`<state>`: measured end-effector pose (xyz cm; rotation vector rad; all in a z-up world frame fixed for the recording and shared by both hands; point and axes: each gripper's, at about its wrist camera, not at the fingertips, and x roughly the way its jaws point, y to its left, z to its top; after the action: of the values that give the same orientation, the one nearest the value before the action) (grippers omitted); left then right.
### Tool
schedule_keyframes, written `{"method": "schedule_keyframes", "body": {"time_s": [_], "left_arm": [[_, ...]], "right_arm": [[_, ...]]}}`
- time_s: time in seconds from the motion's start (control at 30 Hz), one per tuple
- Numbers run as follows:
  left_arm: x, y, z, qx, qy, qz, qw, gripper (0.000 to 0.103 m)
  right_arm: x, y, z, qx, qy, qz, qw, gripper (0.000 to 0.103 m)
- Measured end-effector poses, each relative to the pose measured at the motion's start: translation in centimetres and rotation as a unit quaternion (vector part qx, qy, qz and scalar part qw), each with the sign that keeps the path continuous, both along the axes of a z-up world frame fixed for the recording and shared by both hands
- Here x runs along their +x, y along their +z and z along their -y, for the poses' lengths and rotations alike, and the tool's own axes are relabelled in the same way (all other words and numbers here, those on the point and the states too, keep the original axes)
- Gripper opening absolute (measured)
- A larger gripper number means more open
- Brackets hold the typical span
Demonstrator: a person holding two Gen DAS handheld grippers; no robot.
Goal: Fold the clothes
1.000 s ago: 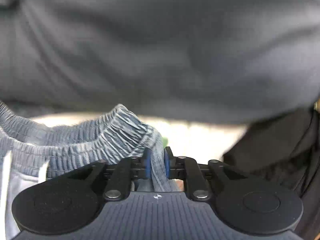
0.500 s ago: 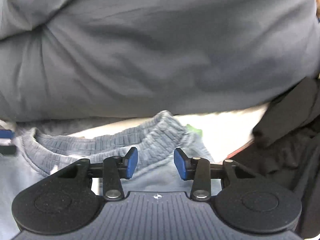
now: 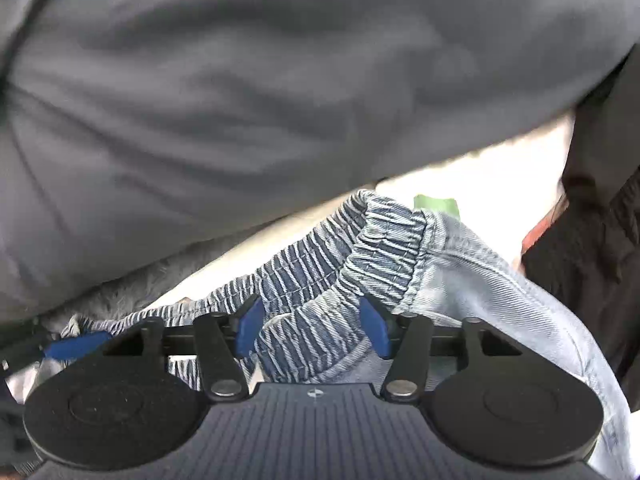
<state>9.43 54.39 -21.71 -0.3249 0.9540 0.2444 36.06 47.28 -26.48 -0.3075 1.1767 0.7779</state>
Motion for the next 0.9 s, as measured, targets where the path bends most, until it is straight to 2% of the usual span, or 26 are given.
{"method": "schedule_keyframes", "body": {"time_s": [0.1, 0.2, 0.27, 0.3, 0.37, 0.4, 0.63, 0.77, 0.9], "left_arm": [[-0.2, -0.1, 0.4, 0.003, -0.019, -0.003, 0.9998, 0.051], [-0.4, -0.1, 0.5, 0.008, -0.036, -0.005, 0.9993, 0.045], [-0.6, 0.0, 0.8, 0.015, -0.052, -0.007, 0.9985, 0.034], [-0.6, 0.1, 0.9, 0.019, -0.060, -0.006, 0.9980, 0.033], [-0.8, 0.3, 1.1, 0.024, -0.070, -0.002, 0.9972, 0.026], [-0.8, 0.4, 1.1, 0.026, -0.068, 0.002, 0.9973, 0.026], [-1.6, 2.3, 0.3, 0.031, -0.031, 0.047, 0.9979, 0.012], [-1.6, 2.6, -0.6, 0.023, -0.020, 0.049, 0.9983, 0.012], [-1.5, 2.7, -1.0, 0.023, -0.003, 0.053, 0.9983, 0.010]], "right_arm": [[-0.7, -0.5, -1.2, -0.035, 0.009, 0.013, 0.999, 0.065], [-1.2, -0.7, -1.6, -0.050, 0.024, 0.016, 0.998, 0.063], [-1.3, -0.7, -1.8, -0.053, 0.033, 0.006, 0.998, 0.058], [-1.2, -0.6, -1.7, -0.049, 0.037, -0.002, 0.998, 0.048], [-0.8, -0.3, -1.4, -0.037, 0.043, -0.020, 0.998, 0.038], [-0.7, -0.2, -1.3, -0.029, 0.044, -0.028, 0.998, 0.002], [0.0, 0.7, 0.0, 0.021, 0.022, -0.054, 0.998, 0.001], [0.7, 1.2, 0.0, 0.048, 0.004, -0.069, 0.996, 0.000], [1.5, 2.5, -0.1, 0.083, -0.011, -0.065, 0.994, 0.000]]}}
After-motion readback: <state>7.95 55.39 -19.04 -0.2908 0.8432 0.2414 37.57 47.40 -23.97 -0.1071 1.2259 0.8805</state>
